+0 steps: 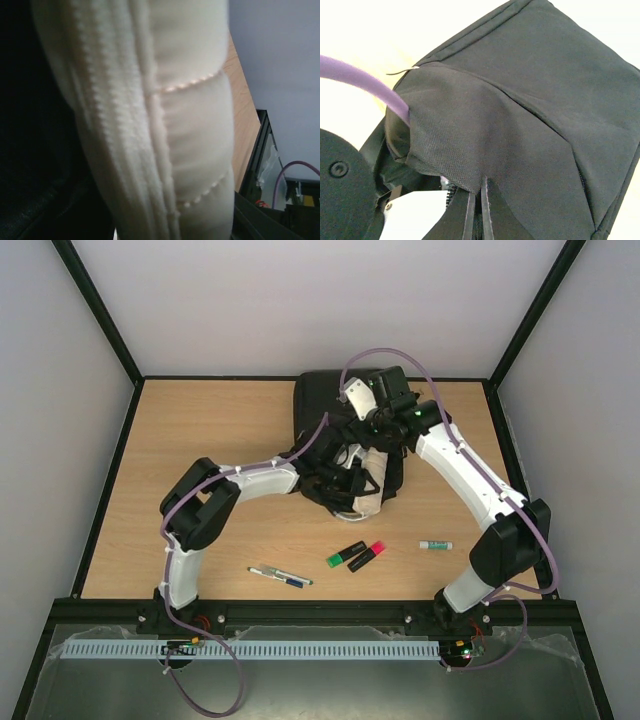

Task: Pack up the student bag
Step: Place the stationery in the student bag.

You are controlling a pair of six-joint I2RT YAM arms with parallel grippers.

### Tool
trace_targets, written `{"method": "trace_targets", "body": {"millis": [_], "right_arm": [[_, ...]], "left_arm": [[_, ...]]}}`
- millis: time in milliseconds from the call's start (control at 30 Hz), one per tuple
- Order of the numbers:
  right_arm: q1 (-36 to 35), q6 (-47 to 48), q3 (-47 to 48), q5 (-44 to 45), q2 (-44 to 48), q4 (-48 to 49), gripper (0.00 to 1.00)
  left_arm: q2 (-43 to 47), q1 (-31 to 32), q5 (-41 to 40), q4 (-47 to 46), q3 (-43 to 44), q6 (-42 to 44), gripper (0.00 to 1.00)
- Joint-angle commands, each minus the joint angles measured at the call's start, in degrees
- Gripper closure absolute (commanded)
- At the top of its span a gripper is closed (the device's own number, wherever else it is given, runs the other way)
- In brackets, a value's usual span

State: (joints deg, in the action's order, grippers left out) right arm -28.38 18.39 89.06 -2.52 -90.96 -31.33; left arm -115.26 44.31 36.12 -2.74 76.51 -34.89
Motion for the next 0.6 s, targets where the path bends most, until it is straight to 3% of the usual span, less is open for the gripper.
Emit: {"method": "trace_targets", "body": {"millis": [0, 100, 233, 567], "right_arm": [[-1.8, -1.5, -0.5, -7.1, 4.5, 2.3, 0.99], [-1.8, -1.5, -1.7, -6.2, 4.9, 2.9, 0.99], [-1.7, -1.0, -3.3, -2.5, 5.2, 3.2, 0.99], [-1.5, -1.2, -8.5, 3.3, 6.3, 6.1, 0.99]], "left_arm": [[-4.0, -1.8, -3.3, -2.1, 2.9, -1.0, 0.47], [-4.2, -2.4, -5.8, -4.0, 1.9, -2.9, 0.36], [-2.8, -1.9, -6.4, -2.7, 1.1, -3.1, 0.29], [11.9, 2.3, -13.1, 1.3, -10.4, -1.8, 0.2]]}}
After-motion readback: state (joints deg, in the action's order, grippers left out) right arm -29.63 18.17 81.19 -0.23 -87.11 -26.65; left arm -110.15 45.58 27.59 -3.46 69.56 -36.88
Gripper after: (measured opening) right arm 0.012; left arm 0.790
